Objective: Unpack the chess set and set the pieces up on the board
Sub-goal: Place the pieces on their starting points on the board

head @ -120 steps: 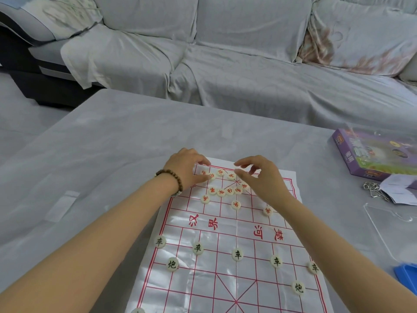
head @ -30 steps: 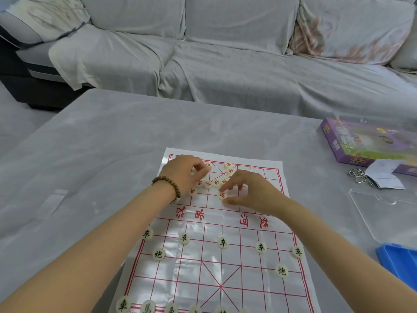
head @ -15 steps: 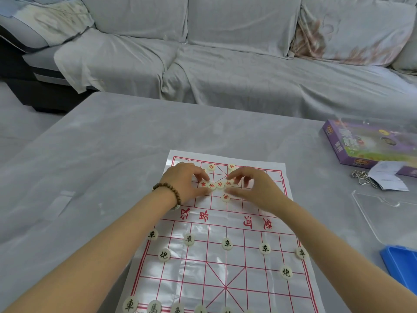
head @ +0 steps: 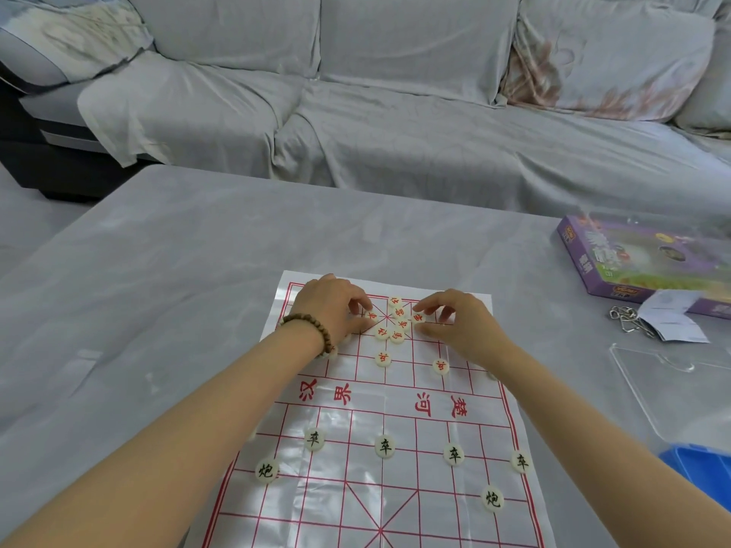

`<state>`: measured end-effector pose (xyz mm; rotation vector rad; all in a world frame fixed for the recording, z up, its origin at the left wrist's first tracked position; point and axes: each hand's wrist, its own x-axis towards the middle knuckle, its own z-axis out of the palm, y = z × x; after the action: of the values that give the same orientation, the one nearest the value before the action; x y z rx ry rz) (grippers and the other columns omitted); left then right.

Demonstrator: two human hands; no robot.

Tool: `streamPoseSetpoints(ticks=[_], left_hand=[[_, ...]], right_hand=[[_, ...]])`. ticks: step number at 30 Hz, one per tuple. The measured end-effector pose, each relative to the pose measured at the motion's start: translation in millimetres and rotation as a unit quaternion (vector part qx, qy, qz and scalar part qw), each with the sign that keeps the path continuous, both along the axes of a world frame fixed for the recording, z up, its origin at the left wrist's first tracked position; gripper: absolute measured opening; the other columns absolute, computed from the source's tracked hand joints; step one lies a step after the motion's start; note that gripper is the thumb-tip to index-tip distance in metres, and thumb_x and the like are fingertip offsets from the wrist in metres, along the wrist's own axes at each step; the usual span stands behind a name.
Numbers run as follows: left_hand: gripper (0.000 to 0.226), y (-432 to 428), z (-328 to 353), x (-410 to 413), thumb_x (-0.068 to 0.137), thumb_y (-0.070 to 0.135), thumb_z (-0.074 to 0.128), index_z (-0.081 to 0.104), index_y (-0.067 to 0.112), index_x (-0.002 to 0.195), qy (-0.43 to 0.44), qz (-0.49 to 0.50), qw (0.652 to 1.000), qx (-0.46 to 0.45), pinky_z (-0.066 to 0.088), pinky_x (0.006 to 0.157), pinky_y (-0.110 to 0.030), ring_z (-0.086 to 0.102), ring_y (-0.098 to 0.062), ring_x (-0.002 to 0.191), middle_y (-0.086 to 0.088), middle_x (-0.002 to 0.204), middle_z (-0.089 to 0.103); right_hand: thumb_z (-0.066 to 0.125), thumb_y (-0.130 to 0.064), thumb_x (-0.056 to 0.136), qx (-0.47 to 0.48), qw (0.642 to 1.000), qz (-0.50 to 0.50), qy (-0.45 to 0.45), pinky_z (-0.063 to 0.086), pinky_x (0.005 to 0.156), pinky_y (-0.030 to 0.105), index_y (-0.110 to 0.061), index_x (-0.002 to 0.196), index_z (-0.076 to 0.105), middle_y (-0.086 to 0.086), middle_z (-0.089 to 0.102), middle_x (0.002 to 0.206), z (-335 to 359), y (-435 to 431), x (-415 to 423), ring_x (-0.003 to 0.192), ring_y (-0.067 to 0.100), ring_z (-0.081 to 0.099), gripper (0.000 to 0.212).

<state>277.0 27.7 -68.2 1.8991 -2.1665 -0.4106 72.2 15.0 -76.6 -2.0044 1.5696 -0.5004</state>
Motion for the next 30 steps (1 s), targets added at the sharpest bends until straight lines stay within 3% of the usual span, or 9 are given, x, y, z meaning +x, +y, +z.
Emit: streamPoseSetpoints(ticks=[8,12,18,21,26,30], left_hand=[[0.027,5.5,5.3,28.3,0.079,0.049,0.063,0.065,0.032,0.100,0.067,0.007,0.998,0.020,0.047,0.082,-0.028,0.049,-0.007,0.090,0.015,0.090,0.059],[0.029,13.3,6.6,32.9,0.077,0.049,0.066,0.065,0.032,0.101,0.053,-0.020,0.997,0.057,0.044,0.083,-0.024,0.049,-0.005,0.091,0.015,0.094,0.061],[0.032,17.9,7.6,20.4,0.078,0.046,0.066,0.062,0.032,0.106,0.052,-0.015,0.998,0.043,0.043,0.084,-0.024,0.049,-0.008,0.096,0.014,0.095,0.059],[0.029,17.5,9.5,21.2,0.078,0.046,0.067,0.063,0.032,0.103,-0.011,-0.022,0.998,0.055,0.041,0.083,-0.022,0.048,-0.008,0.096,0.013,0.097,0.061],[0.026,15.3,10.4,24.3,0.076,0.044,0.070,0.065,0.030,0.098,-0.017,-0.008,0.997,0.077,0.043,0.080,-0.022,0.055,-0.007,0.092,0.014,0.093,0.064],[0.022,9.4,8.9,21.5,0.077,0.039,0.070,0.066,0.030,0.097,-0.001,-0.003,0.998,0.067,0.047,0.082,-0.023,0.057,-0.007,0.091,0.014,0.094,0.063]], right_hand=[[0.070,-0.023,0.082,-0.010,1.000,0.006,0.021,0.035,0.062,0.006,-0.023,0.105,0.068,-0.010,0.058,0.096,-3.4,-8.5,2.2,0.080,0.005,0.051,0.023],[0.070,-0.023,0.082,-0.008,0.999,0.002,0.037,0.035,0.064,0.006,-0.022,0.104,0.070,-0.010,0.058,0.093,-1.8,-9.3,0.2,0.084,0.008,0.054,0.021],[0.071,-0.027,0.080,0.007,0.999,-0.001,0.047,0.041,0.067,0.015,-0.023,0.096,0.069,-0.009,0.060,0.090,0.5,-4.8,-10.4,0.080,0.007,0.053,0.016],[0.072,-0.028,0.079,0.006,0.999,0.001,0.040,0.040,0.065,0.013,-0.022,0.096,0.069,-0.010,0.060,0.088,0.8,-1.6,-7.9,0.077,0.006,0.052,0.018],[0.072,-0.028,0.080,0.005,0.999,0.026,0.039,0.035,0.062,0.009,-0.020,0.100,0.070,-0.009,0.060,0.092,-0.2,0.3,10.8,0.073,0.003,0.050,0.021],[0.072,-0.028,0.080,0.000,0.999,0.019,0.026,0.041,0.070,0.015,-0.021,0.096,0.070,-0.006,0.062,0.094,-3.2,-1.0,19.7,0.079,0.006,0.053,0.018]])
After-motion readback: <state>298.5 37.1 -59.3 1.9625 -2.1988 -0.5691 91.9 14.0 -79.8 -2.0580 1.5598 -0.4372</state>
